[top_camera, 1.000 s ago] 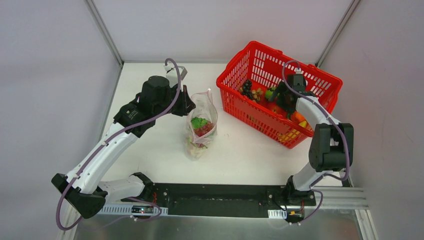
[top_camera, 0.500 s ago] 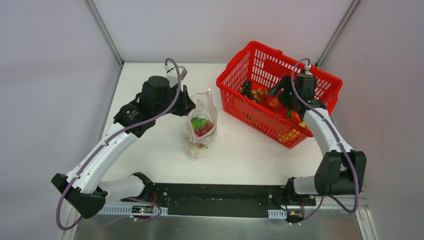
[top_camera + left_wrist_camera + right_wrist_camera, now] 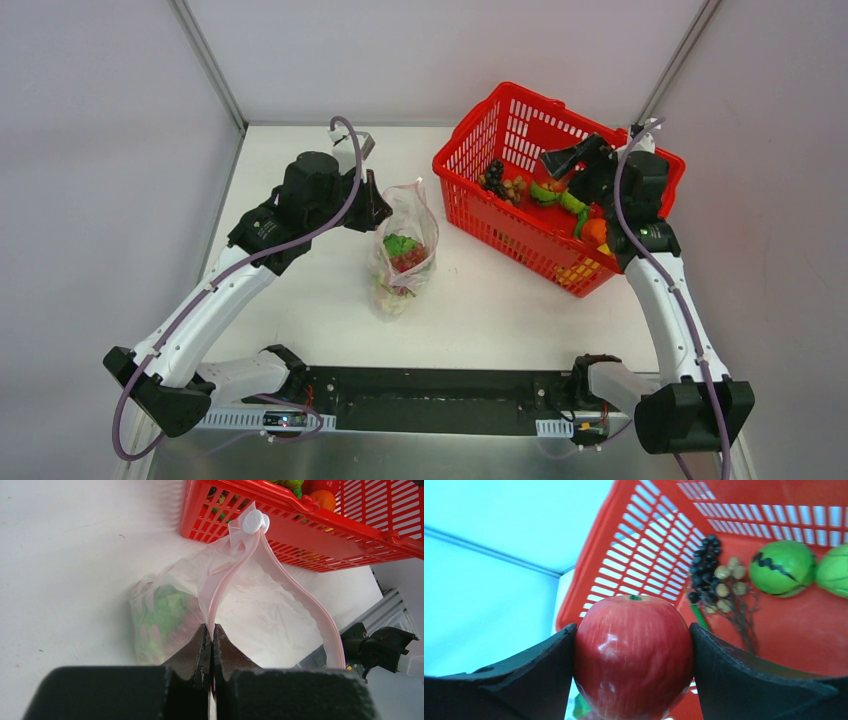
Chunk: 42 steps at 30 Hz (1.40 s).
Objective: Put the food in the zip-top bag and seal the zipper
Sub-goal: Pick up the fake fruit from the bin, then place the fake fruit in the zipper food storage bag.
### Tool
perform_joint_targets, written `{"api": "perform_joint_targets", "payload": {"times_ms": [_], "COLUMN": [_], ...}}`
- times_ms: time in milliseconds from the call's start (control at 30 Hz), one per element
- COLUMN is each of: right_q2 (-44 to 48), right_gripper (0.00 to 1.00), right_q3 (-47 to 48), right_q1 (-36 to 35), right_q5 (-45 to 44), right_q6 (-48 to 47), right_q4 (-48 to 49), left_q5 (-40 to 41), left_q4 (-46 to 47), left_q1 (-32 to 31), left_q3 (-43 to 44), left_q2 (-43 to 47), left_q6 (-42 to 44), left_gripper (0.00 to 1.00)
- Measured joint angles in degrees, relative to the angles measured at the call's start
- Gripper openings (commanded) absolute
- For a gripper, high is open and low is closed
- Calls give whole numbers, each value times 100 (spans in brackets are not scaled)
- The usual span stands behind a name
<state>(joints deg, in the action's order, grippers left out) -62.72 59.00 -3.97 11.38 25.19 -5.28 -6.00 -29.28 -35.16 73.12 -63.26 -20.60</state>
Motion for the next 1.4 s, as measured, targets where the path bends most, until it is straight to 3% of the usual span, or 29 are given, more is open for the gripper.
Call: {"api": "perform_joint_targets", "payload": {"times_ms": [333,767,1067,1400], "right_q2": [114,-232,-890,-1307], "right_gripper": [63,66,67,72], "right_q3": [39,826,1408,1698], "right_q1": [-376,-2990,-4100,-5047], "right_q5": [1563,2693,2039,133], "right_q6": [404,-750,-1801,-2935], "right_q4": [575,772,168,-511], "left_q5": [-4,-153,-249,-249], "left_q4": [24,70,85,87], "left_q1": [0,0,0,0], "left_q3": [0,0,0,0], "left_q2": [-2,-26,-44,-44], "left_q6": [0,-7,-79,-92], "left_gripper": [0,0,0,0]}}
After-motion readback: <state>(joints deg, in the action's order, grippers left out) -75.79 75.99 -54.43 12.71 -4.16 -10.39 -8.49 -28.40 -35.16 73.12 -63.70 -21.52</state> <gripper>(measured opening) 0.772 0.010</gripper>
